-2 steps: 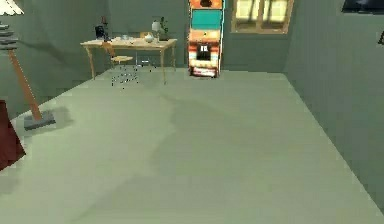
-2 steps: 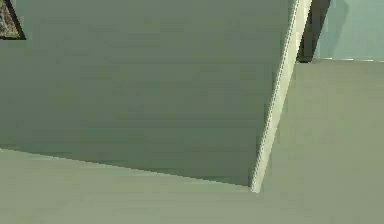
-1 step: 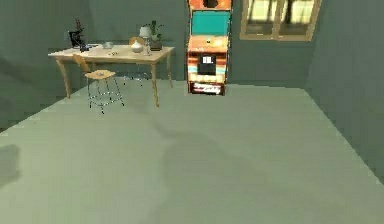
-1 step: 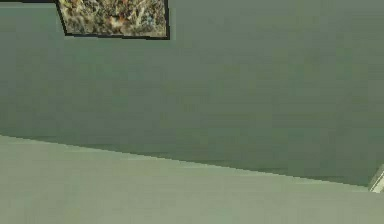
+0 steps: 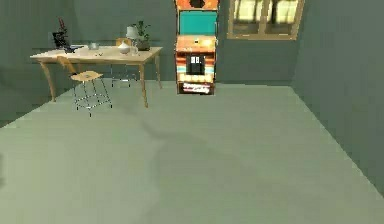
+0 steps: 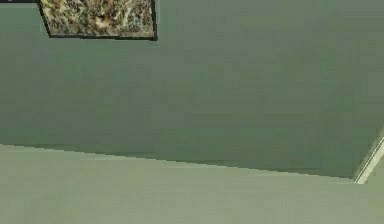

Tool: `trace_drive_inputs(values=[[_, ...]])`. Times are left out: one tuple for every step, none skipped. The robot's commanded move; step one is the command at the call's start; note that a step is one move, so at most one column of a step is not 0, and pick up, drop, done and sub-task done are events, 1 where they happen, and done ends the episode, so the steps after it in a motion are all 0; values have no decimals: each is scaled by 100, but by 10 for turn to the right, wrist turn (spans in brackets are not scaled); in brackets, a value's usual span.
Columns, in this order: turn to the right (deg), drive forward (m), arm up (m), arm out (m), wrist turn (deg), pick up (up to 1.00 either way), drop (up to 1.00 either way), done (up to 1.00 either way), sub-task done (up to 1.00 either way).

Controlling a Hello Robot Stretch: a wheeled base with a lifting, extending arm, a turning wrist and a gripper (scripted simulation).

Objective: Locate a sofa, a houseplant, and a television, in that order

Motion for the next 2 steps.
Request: trace_drive_inputs(values=[[0,100,0,0,0,0,0,0,0],[0,100,0,0,0,0,0,0,0]])
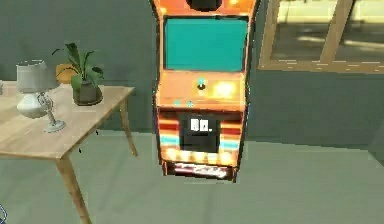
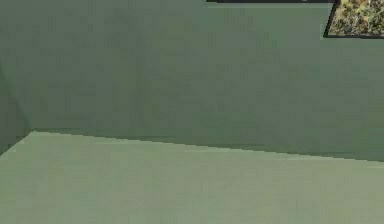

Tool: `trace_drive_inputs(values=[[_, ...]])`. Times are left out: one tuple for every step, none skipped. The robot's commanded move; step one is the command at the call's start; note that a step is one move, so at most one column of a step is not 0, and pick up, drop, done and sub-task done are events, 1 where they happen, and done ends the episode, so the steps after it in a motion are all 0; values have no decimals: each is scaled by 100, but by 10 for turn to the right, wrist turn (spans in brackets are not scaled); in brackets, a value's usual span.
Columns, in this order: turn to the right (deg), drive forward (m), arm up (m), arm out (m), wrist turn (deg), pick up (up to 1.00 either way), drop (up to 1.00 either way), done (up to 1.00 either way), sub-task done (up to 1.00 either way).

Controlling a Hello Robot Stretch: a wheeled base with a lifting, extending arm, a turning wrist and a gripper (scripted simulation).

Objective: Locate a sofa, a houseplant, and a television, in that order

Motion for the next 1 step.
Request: trace_drive_inputs(values=[[0,65,0,0,0,0,0,0,0]])
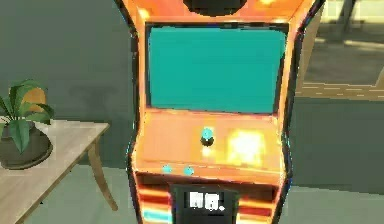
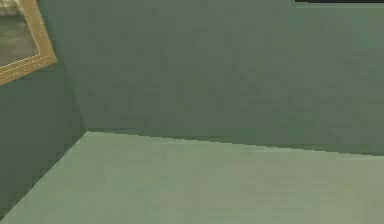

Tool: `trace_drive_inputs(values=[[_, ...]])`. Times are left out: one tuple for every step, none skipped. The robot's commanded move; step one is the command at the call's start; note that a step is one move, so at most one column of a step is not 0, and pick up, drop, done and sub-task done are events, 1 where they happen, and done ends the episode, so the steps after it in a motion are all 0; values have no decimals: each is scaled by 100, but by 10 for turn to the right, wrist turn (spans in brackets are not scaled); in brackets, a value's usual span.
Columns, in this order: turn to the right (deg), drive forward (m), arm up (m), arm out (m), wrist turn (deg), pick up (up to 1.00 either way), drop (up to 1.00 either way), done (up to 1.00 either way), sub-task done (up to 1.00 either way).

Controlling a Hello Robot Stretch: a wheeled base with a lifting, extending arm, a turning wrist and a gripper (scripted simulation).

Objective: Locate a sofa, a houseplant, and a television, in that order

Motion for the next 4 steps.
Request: trace_drive_inputs(values=[[180,0,0,0,0,0,0,0,0],[0,5,0,0,0,0,0,0,0],[-450,0,0,0,0,0,0,0,0],[-180,0,0,0,0,0,0,0,0]])
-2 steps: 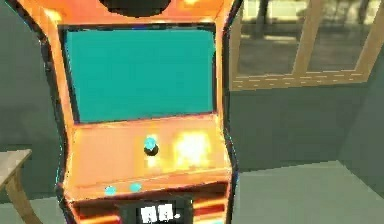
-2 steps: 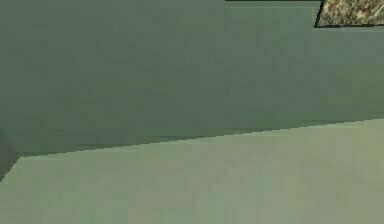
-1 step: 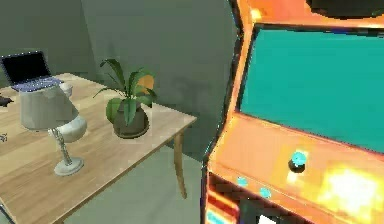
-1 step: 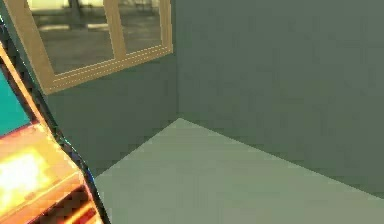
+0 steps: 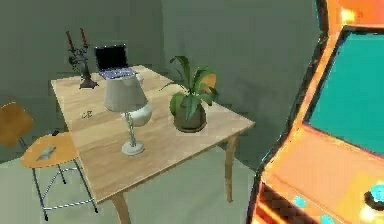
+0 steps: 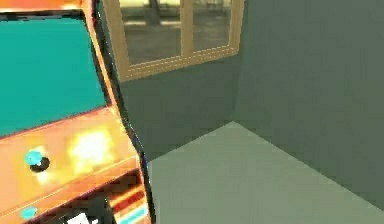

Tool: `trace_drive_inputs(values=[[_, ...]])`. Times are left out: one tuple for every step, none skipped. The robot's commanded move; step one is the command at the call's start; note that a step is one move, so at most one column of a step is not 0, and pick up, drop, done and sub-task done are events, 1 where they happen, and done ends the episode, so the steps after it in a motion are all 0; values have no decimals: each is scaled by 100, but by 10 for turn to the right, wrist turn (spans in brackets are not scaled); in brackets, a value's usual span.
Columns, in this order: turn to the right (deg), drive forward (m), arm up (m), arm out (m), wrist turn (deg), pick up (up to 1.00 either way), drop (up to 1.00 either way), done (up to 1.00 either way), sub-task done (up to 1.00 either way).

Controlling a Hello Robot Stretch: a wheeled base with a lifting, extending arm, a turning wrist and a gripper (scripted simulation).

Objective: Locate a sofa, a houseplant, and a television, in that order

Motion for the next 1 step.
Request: trace_drive_inputs(values=[[0,0,0,0,0,0,0,0,100]])
